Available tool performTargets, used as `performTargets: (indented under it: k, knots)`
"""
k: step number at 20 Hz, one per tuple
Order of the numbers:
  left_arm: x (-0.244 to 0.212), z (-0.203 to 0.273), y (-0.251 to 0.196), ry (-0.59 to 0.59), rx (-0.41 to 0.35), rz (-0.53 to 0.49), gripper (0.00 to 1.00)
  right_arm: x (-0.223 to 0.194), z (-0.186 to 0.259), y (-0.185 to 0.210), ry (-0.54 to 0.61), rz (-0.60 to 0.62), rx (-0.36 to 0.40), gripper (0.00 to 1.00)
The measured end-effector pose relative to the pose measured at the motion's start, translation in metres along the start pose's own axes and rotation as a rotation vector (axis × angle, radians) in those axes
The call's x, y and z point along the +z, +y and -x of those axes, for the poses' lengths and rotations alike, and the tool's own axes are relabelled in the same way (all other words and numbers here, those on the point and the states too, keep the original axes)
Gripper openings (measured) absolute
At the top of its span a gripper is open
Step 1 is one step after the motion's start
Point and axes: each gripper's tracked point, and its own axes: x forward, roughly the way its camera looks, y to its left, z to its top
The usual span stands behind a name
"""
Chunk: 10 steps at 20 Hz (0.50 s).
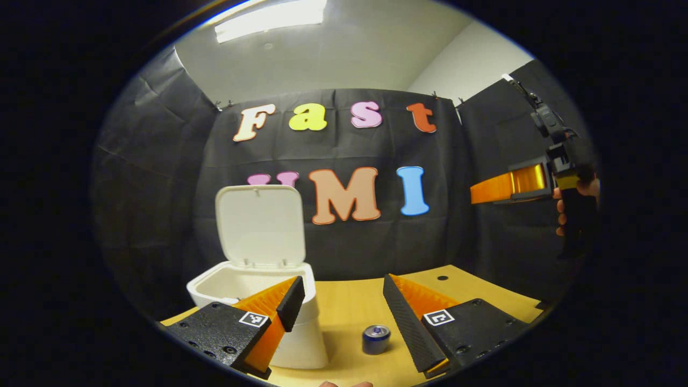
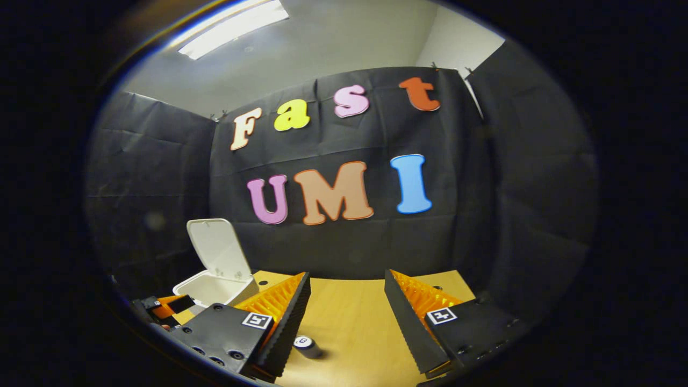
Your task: Press the lid of the desktop garbage bin to open it, pick up the crumpled paper on the desktop and throw it into the bin, then pick up the pop can on the desktop and drop it into the bin, and finally close the garbage bin lid.
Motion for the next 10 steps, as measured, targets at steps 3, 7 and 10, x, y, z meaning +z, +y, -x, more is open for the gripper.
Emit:
performTargets:
  k: [3,7,10]
  knots:
    - [-0.038,-0.027,-0.021,0.028,-0.054,0.004,0.88,-0.010,0.025,-0.034,0.010,-0.044,-0.104,0.88]
    - [-0.109,-0.058,-0.034,0.100,-0.065,0.032,0.88,-0.037,0.050,-0.065,0.013,-0.059,-0.226,0.88]
    - [-0.164,-0.071,-0.034,0.177,-0.052,0.008,0.88,-0.047,0.064,-0.065,-0.013,-0.075,-0.249,0.88]
